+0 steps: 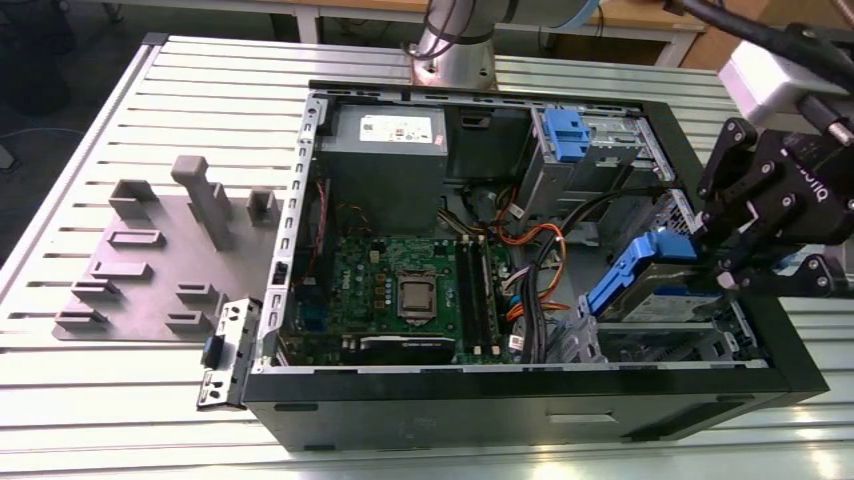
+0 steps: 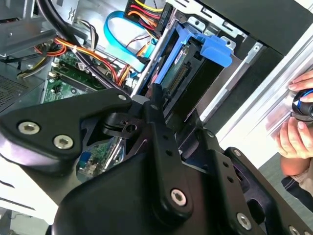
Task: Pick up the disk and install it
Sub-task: 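Insert the disk into the insertion slot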
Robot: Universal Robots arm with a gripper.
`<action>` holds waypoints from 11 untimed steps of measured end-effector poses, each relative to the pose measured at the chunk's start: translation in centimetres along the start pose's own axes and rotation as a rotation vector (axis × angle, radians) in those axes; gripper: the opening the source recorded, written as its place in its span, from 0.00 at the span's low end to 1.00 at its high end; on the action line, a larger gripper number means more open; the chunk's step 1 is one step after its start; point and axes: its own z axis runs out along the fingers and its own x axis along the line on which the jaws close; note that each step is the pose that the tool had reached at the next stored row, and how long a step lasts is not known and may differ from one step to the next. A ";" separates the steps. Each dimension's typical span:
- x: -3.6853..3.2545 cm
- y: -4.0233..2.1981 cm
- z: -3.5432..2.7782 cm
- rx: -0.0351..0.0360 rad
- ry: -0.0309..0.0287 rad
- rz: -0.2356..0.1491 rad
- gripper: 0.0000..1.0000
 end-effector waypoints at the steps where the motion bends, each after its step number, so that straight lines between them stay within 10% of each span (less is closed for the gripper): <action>1: 0.01 -0.01 0.18 0.0000 0.0004 0.000 0.35; 11: 0.08 -0.12 2.00 0.0002 0.0041 0.000 0.35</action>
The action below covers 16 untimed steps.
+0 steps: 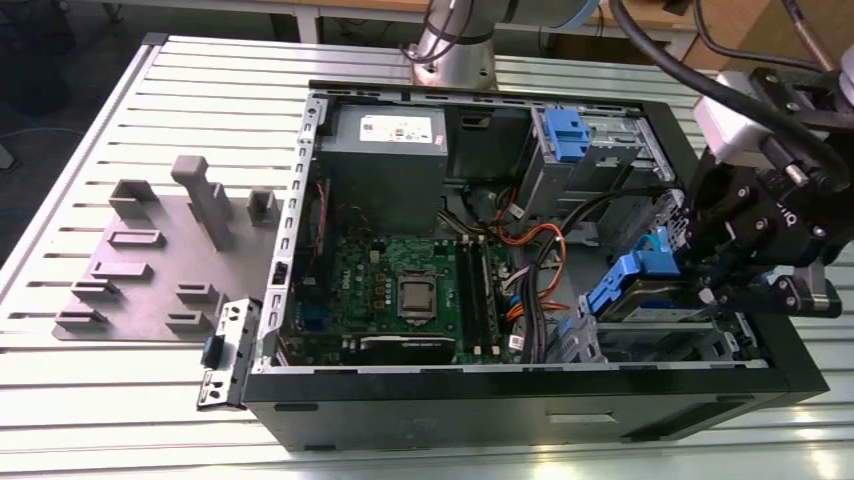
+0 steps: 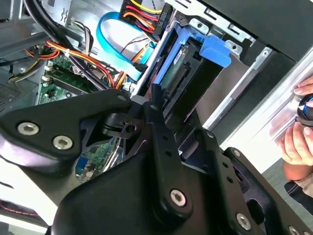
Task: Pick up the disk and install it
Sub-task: 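Insert the disk into the insertion slot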
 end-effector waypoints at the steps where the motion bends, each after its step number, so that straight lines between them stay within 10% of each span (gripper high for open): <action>1: 0.01 -0.01 0.18 0.0000 0.0004 0.000 0.35; 16: 0.11 -0.16 2.89 0.0002 0.0058 0.000 0.35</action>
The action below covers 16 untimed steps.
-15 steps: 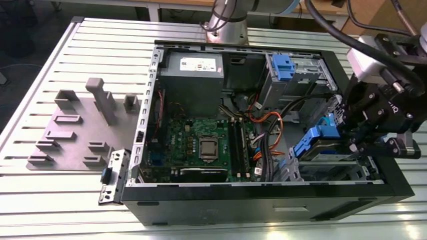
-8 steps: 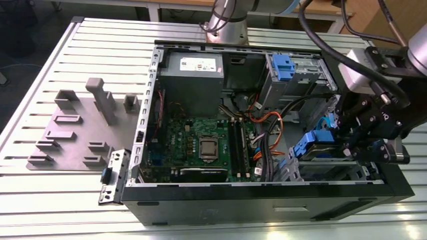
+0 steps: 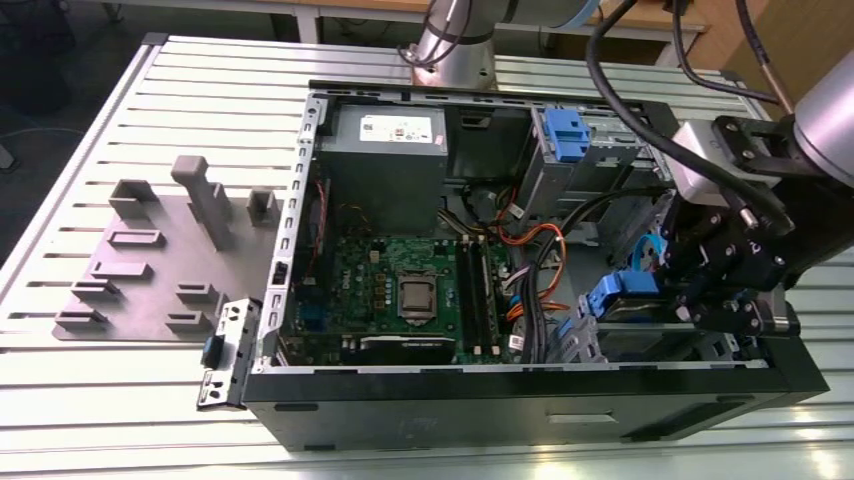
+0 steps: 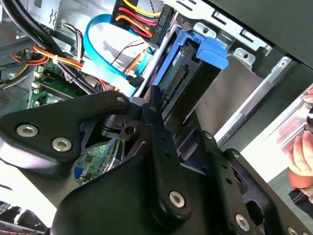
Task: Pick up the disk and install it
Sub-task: 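Insert the disk into the insertion slot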
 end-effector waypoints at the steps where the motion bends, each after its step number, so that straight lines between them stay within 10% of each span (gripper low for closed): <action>1: 0.00 -0.01 0.15 0.0001 0.0012 0.000 0.35; 16: 0.02 -0.04 0.54 0.0001 0.0055 0.000 0.42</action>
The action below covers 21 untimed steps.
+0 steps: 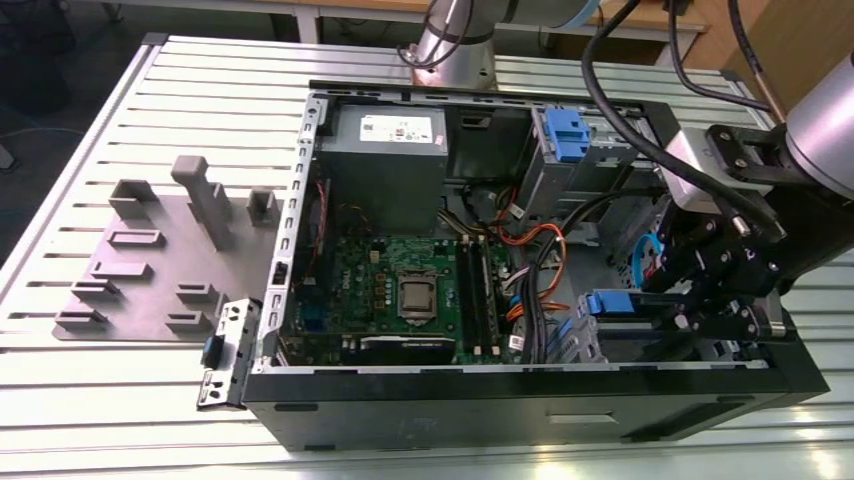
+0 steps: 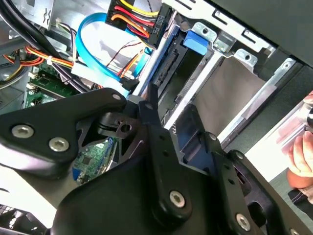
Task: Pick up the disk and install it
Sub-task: 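Insert the disk into the insertion slot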
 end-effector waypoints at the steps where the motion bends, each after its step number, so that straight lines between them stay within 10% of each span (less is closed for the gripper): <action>1: 0.00 0.00 0.00 0.0000 0.0001 0.000 0.42; 5: -0.01 0.02 -0.01 0.0033 -0.0112 -0.001 0.42; 13: -0.02 0.12 -1.16 0.0047 -0.0117 -0.001 0.42; 16: -0.01 0.37 -1.13 0.0334 -0.0132 -0.002 0.42; 21: -0.01 0.42 -1.20 0.0354 -0.0129 -0.002 0.42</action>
